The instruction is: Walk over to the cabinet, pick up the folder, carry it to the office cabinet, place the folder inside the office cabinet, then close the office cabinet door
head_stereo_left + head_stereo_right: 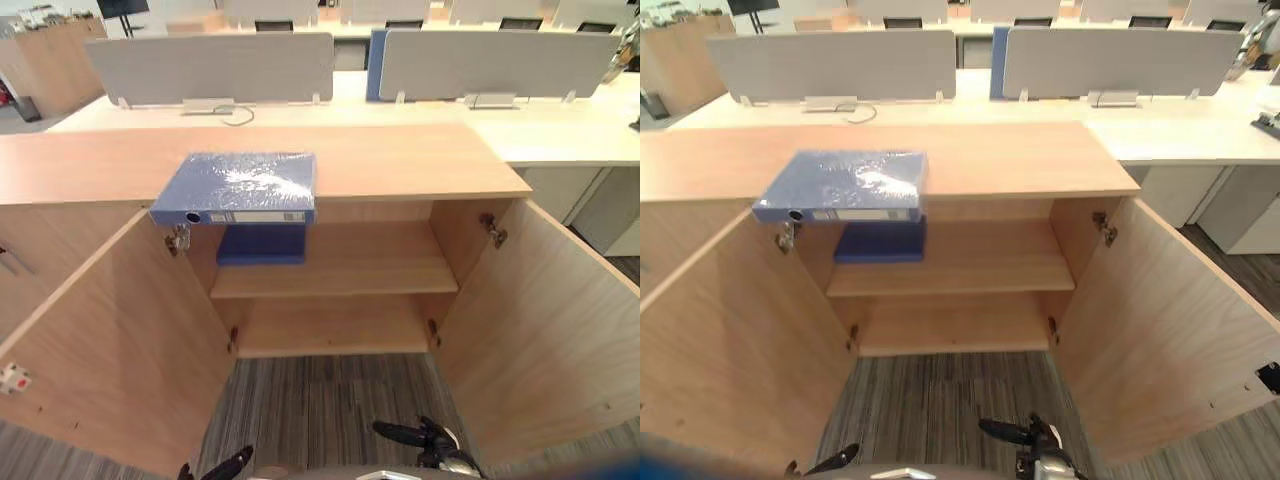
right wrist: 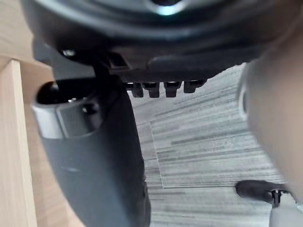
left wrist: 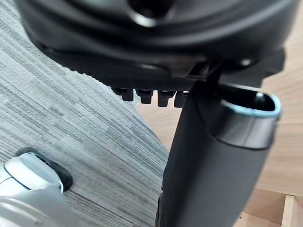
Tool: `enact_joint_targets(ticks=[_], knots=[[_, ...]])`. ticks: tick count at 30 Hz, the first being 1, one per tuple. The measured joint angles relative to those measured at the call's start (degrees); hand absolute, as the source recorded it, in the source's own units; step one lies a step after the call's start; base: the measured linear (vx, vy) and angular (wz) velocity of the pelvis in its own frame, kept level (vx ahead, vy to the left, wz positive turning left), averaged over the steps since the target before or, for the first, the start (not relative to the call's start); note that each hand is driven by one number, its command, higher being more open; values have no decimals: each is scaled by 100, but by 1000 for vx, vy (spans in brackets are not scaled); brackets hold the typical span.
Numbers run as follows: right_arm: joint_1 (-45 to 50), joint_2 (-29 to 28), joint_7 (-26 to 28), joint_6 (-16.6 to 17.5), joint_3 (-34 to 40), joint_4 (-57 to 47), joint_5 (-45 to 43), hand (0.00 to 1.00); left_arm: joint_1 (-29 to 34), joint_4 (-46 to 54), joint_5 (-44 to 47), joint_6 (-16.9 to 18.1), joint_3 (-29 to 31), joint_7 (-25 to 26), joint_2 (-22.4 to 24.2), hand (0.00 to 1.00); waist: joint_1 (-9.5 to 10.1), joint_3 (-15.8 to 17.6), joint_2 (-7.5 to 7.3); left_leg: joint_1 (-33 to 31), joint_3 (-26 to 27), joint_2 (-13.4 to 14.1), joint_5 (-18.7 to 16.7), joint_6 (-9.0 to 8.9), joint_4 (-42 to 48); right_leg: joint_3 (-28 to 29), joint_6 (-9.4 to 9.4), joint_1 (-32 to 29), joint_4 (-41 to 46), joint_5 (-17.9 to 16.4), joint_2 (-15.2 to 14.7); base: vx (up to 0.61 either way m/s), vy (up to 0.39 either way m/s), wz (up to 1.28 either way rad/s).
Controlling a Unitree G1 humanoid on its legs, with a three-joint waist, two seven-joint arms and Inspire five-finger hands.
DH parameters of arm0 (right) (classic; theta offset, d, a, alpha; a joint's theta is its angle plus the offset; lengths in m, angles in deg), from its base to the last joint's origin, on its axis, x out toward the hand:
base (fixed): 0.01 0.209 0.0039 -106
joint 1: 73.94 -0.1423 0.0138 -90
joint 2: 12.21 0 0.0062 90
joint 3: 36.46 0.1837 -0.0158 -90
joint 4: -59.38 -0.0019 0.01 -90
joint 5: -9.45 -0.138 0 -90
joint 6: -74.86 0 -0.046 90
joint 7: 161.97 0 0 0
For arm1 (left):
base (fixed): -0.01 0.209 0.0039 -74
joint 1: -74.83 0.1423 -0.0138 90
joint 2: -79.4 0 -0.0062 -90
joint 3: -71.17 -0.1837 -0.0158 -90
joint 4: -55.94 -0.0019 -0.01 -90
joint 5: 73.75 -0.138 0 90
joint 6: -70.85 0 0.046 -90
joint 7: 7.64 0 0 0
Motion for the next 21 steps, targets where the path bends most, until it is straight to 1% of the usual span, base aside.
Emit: enact_joint_targets(ticks=[1,2,3,4,5,6,7,8,9,11,13,16,18,19,20,21], knots=[[36,23,0,16,9,-1,-1,100,1,-2,-10,-3,0,1,-11,100,-2,-18,19,-10,8,-6,16,41,-73,-85,61,-45,61,-123,-72,44,77,4],[24,16,-12,30,12,-1,1,100,-20,0,-16,-2,-2,1,-14,100,-4,-19,20,-59,-6,20,37,70,-131,-216,172,-138,-21,-439,-66,41,16,8],[-43,11,-3,54,20,-9,5,100,-109,-2,-60,-6,-28,21,-15,100,-30,7,59,-107,-111,108,91,65,-195,-357,306,-290,-302,-950,115,52,-57,36],[-100,17,1,54,24,-22,4,100,-184,-2,-71,-13,-154,29,-5,100,-115,37,140,-170,-295,318,110,38,-193,-349,343,-377,-776,-1263,539,63,-108,53],[-107,28,16,55,11,-69,15,100,-228,3,-79,-12,-245,33,-3,100,-144,71,246,-188,-408,432,124,12,-204,-313,356,-415,-1092,-1335,765,53,-160,83],[-102,44,50,56,-48,-103,20,100,-295,31,-116,1,-431,24,-46,100,-174,59,267,-213,-605,575,173,-101,-242,-137,453,-451,-1956,-1309,1129,45,-198,90],[-68,-59,52,49,-53,-80,20,100,-255,233,-119,12,-560,14,-212,100,-165,-15,-11,-256,-782,409,190,-243,-290,9,559,-499,-3013,-635,1196,125,-335,103],[-55,-28,58,23,-43,41,21,100,-308,270,-127,5,-624,26,-182,100,-143,-53,45,-222,-986,531,190,-363,-319,-176,521,-298,-3149,-615,1303,105,-264,67],[-43,3,51,11,-43,78,31,100,-285,352,-126,15,-657,29,-94,100,-109,-125,102,-239,-1020,596,184,-385,-364,-205,506,-247,-3320,-601,1402,125,-268,35],[-18,89,51,-18,-63,88,152,100,-101,592,-110,12,-675,4,111,100,-76,-260,294,-260,-1025,813,155,-476,-485,-265,428,-114,-3800,-438,1707,69,-185,0],[1,114,52,-23,-69,64,229,100,20,830,-86,8,-719,-51,180,100,-65,-318,380,-267,-1023,932,123,-537,-527,-283,386,31,-4183,-279,1903,59,-148,-4],[70,81,51,-26,-104,8,228,100,224,1433,88,6,-994,-219,192,100,-34,-399,337,-349,-1052,986,106,-563,-573,-336,360,112,-4544,-144,2032,56,-77,5],[133,31,51,-60,-133,-6,225,100,327,1938,383,-1,-1178,-398,306,100,40,-476,224,-439,-1057,963,106,-563,-583,-357,368,124,-4733,-48,2046,59,16,5],[146,24,49,-65,-194,-12,225,100,347,2072,449,-16,-1181,-450,326,100,58,-488,192,-447,-1058,951,106,-563,-585,-364,375,131,-4767,-30,2042,60,62,7],[167,-1,53,-71,-325,-18,225,100,382,2361,894,-27,-1189,-541,355,100,54,-531,119,-461,-1078,907,107,-561,-584,-413,400,189,-4871,14,2026,44,56,9],[171,-10,54,-72,-327,-18,225,100,384,2475,1084,-32,-1190,-567,358,100,53,-535,90,-454,-1090,882,107,-561,-582,-433,411,229,-4913,33,2023,39,54,14]])
